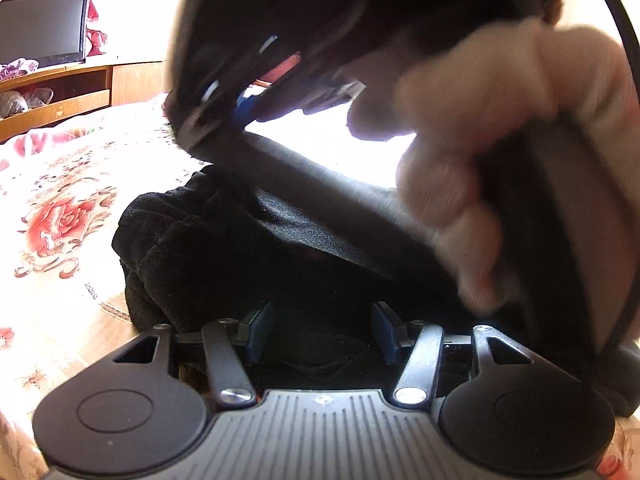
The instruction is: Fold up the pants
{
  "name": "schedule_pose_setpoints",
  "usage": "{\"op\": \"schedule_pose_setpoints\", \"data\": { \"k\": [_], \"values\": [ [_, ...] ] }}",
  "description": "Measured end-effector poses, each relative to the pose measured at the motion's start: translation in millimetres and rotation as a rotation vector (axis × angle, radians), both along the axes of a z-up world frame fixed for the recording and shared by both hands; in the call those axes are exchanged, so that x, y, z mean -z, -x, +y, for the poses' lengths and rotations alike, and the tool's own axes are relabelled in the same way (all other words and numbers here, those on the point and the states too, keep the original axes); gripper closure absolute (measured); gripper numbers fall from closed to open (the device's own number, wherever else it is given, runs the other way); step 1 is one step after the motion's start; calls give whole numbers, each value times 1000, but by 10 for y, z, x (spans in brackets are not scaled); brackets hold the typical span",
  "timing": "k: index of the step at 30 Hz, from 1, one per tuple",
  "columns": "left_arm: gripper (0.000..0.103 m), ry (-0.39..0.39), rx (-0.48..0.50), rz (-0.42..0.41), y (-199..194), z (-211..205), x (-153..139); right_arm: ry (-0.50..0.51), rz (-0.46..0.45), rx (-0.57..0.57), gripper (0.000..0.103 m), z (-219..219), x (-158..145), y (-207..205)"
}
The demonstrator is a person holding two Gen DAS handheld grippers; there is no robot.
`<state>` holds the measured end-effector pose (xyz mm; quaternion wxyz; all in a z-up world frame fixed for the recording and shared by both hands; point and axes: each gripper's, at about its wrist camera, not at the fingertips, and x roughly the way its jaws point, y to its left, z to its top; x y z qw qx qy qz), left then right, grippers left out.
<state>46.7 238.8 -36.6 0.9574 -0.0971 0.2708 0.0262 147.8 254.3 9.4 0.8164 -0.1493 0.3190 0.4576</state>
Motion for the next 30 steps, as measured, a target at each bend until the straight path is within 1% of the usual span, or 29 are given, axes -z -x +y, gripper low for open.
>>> {"op": "schedule_pose_setpoints", "data": {
  "k": [2,3,4,5,6,8,9,12,13,15,17,18,20,21,22,24,25,26,27,29,30],
  "values": [
    [36,-9,6,13,-4,-6,16,72,65,-7,94,77,148,-61],
    [36,-15,10,18,-7,-14,23,89,102,-1,93,82,219,-105],
    [36,-17,12,19,-8,-18,24,88,120,3,92,62,252,-129],
    [36,-13,13,17,-3,-14,18,69,132,8,89,20,245,-135],
    [36,-3,15,13,9,3,7,47,146,10,89,-19,212,-141],
    [35,19,16,13,17,39,9,-10,183,9,85,-135,88,-147],
    [35,23,15,15,26,44,-2,-35,191,14,85,-206,24,-141],
    [35,13,5,10,91,54,-57,-104,213,38,85,-543,-156,-122],
    [35,8,-2,9,122,57,-82,-113,214,52,84,-648,-182,-122],
    [35,-26,-33,2,219,56,-177,-122,219,110,81,-922,-202,-159],
    [35,-54,-68,-26,335,54,-303,-112,221,167,79,-1155,-155,-197],
    [35,-45,-77,-43,378,70,-368,-102,228,190,79,-1285,-98,-223],
    [33,7,-66,-79,403,109,-489,-51,243,249,79,-1485,69,-275],
    [32,22,-50,-93,372,109,-533,-24,262,280,79,-1573,174,-310],
    [31,18,-39,-98,313,88,-560,-29,303,304,80,-1665,267,-347],
    [31,-47,-16,-89,103,-16,-572,-96,391,345,80,-1831,346,-405],
    [31,-77,0,-79,6,-69,-552,-144,419,365,80,-1931,332,-419],
    [31,-100,15,-65,-87,-119,-523,-175,417,377,80,-1998,294,-421],
    [31,-104,36,-44,-195,-163,-462,-202,397,385,80,-2073,241,-417],
    [31,-76,53,-1,-296,-191,-373,-234,383,412,80,-2221,199,-454],
    [31,-66,62,50,-357,-205,-285,-231,392,427,80,-2293,220,-492]
  ]
}}
